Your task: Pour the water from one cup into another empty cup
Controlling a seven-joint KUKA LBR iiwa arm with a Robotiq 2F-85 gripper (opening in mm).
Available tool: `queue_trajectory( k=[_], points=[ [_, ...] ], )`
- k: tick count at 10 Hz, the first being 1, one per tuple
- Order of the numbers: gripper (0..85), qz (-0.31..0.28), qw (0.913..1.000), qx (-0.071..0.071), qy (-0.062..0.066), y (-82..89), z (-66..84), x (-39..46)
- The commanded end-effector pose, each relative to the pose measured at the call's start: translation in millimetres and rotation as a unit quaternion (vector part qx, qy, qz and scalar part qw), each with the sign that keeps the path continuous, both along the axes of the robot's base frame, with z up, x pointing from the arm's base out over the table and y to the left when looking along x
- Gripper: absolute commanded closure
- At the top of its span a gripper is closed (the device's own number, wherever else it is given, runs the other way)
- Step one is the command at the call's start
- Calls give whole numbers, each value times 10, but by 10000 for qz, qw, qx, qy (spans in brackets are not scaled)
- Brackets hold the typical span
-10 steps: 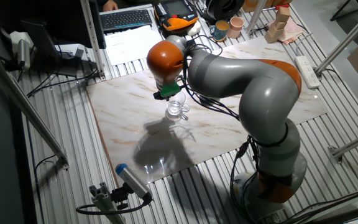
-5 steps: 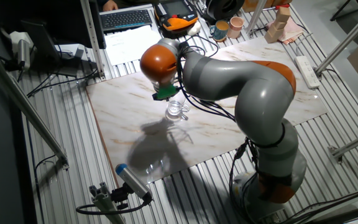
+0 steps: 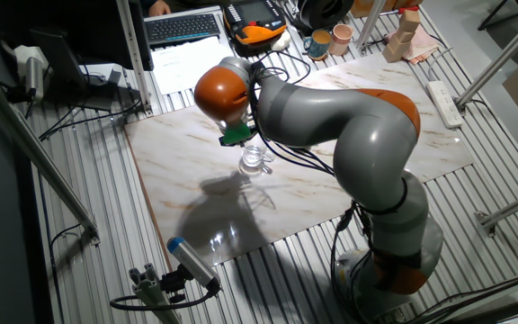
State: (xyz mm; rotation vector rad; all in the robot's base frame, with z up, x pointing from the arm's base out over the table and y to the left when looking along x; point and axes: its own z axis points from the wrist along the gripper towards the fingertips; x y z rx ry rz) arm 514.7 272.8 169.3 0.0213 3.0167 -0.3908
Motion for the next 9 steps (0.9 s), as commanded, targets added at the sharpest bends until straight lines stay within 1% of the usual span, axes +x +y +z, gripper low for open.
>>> queue_trajectory(
  k=[1, 2, 4, 5, 6, 8, 9],
  points=[
    [850, 3, 10000, -54, 2, 3, 2, 0],
    [850, -2, 9999, -100, 4, 4, 2, -1],
    [850, 3, 9999, -123, -1, 5, 2, -2],
    [850, -8, 9999, -161, -9, 5, 2, -2],
    [850, -11, 9997, -260, -19, 6, 2, -2],
    [850, -33, 9992, -390, -39, 7, 1, 0],
    [850, -37, 9991, -428, -45, 8, 2, 0]
  ],
)
